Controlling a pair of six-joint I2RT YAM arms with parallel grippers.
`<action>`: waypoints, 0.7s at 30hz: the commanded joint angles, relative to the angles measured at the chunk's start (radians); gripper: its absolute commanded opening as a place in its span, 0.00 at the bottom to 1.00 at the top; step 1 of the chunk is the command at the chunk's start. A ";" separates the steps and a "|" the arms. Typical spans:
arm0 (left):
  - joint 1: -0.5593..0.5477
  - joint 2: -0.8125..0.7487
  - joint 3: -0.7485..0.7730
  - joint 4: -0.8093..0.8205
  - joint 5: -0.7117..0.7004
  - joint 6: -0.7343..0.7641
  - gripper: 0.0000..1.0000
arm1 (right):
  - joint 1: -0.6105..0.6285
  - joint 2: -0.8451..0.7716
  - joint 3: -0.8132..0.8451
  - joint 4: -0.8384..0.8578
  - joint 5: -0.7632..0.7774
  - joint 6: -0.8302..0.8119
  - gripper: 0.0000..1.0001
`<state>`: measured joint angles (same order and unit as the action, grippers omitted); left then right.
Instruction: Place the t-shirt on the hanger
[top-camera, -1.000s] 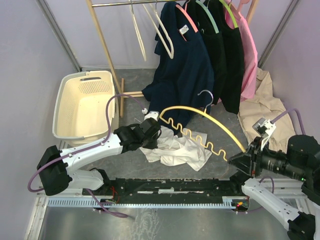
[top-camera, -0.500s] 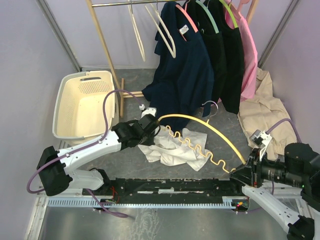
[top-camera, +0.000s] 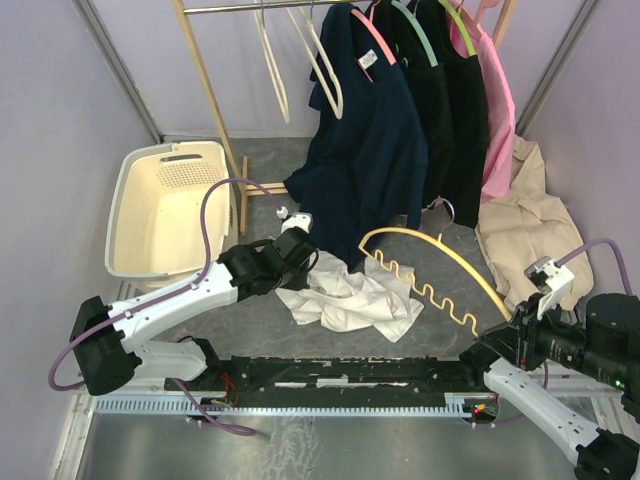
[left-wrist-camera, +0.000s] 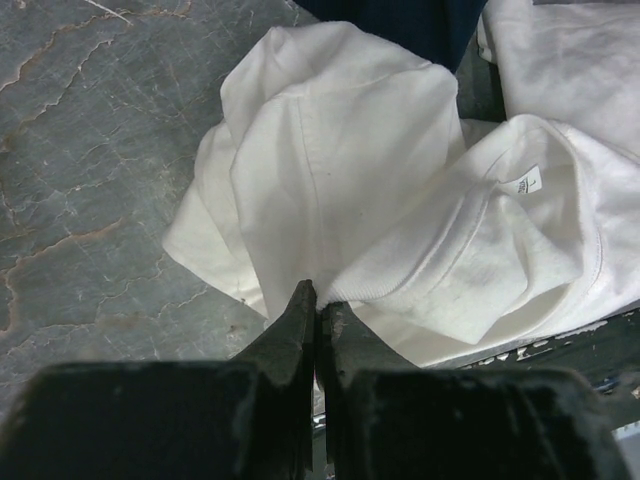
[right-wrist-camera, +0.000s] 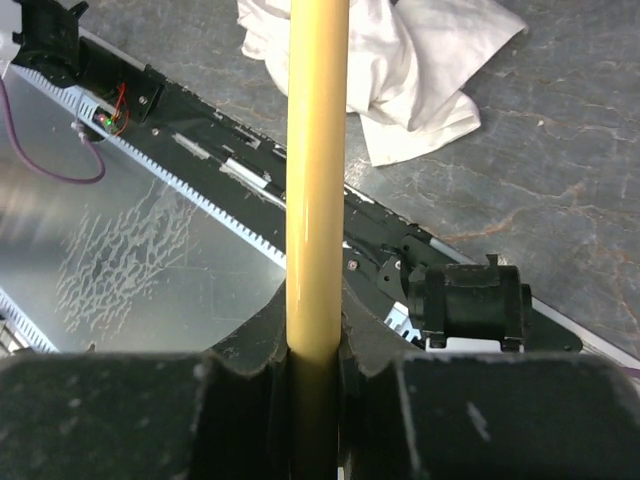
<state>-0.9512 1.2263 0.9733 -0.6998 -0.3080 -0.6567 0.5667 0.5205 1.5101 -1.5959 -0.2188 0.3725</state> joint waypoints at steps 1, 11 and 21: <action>-0.003 -0.019 0.030 0.044 0.002 0.030 0.03 | -0.001 0.005 -0.005 0.070 -0.085 -0.006 0.01; -0.003 -0.010 0.055 0.045 0.002 0.035 0.03 | 0.000 -0.020 -0.099 0.161 -0.279 0.005 0.01; -0.004 -0.002 0.080 0.041 0.007 0.045 0.03 | -0.001 -0.016 -0.150 0.201 -0.306 -0.006 0.01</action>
<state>-0.9512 1.2259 1.0027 -0.6861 -0.3046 -0.6552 0.5667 0.5056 1.3819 -1.5036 -0.4877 0.3775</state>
